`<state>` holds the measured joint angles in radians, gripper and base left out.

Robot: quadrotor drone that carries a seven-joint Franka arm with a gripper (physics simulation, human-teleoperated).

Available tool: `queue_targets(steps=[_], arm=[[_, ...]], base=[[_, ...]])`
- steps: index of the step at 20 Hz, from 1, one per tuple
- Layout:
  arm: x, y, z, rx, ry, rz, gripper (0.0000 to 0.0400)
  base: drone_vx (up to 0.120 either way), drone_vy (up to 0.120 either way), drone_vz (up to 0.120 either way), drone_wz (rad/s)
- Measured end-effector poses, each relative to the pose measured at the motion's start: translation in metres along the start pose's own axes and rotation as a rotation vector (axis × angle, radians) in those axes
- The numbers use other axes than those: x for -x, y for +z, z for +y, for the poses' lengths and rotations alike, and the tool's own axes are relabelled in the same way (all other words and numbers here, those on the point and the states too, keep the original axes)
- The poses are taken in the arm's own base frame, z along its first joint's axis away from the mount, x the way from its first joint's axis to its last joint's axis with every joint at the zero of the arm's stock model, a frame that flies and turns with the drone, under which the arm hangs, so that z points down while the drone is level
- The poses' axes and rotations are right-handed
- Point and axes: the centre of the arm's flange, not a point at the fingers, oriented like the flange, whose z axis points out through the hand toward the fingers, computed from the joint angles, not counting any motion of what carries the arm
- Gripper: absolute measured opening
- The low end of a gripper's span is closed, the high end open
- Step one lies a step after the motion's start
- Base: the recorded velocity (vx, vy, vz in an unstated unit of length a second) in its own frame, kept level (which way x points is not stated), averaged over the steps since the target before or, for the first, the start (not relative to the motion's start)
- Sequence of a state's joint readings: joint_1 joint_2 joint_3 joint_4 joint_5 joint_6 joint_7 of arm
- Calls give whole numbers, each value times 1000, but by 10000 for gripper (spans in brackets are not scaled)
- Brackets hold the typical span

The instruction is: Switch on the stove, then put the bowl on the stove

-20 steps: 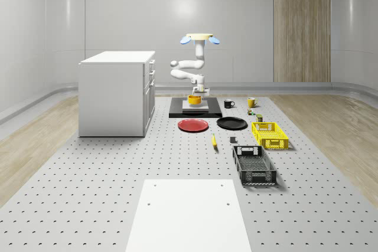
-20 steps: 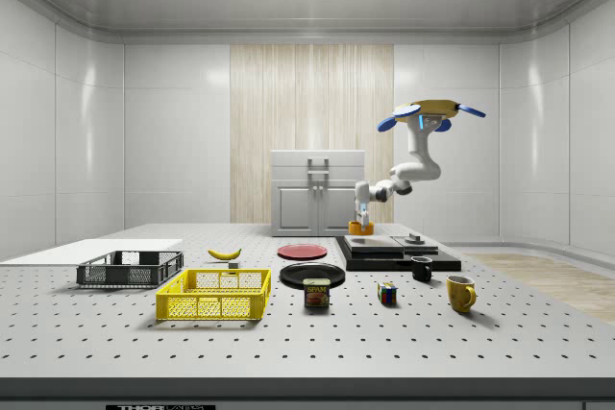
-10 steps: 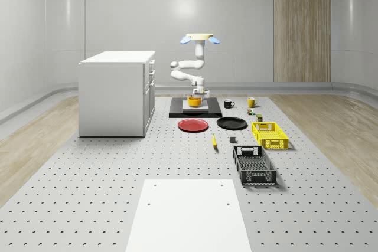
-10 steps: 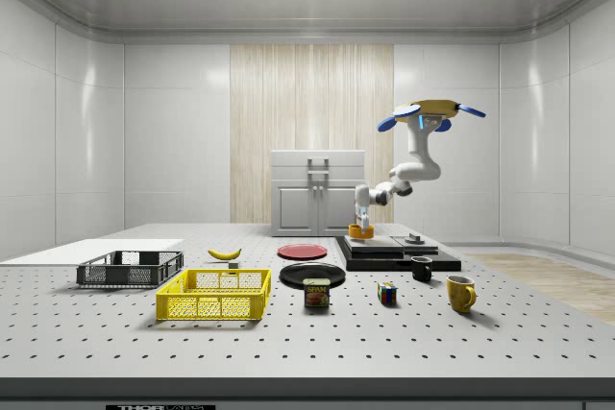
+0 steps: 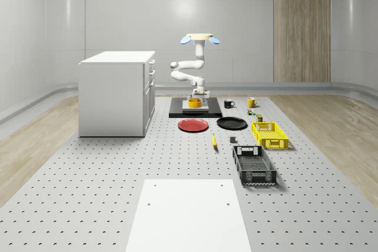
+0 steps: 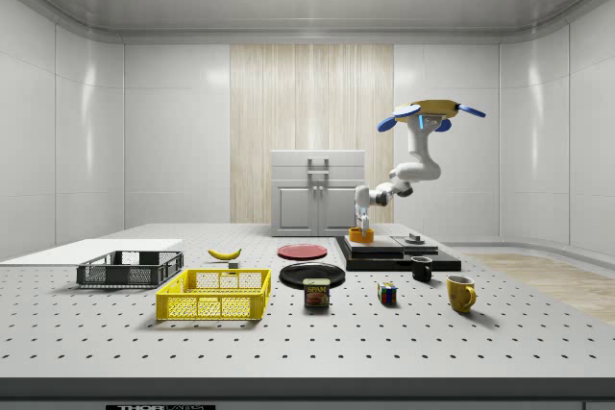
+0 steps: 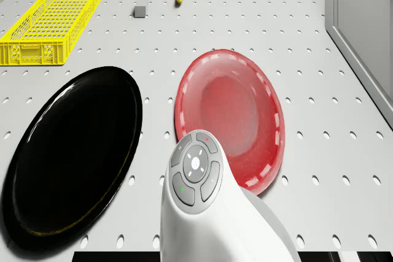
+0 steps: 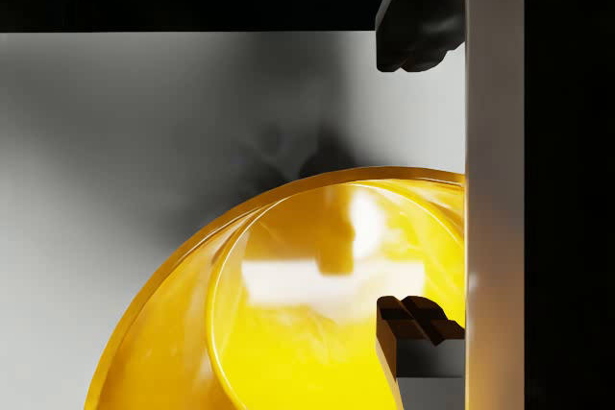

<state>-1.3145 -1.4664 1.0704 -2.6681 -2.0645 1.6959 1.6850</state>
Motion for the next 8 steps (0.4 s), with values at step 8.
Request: queue_targets(steps=[8], arm=[[0,-13,0,0,0,0,395]], base=[[0,0,0,0]])
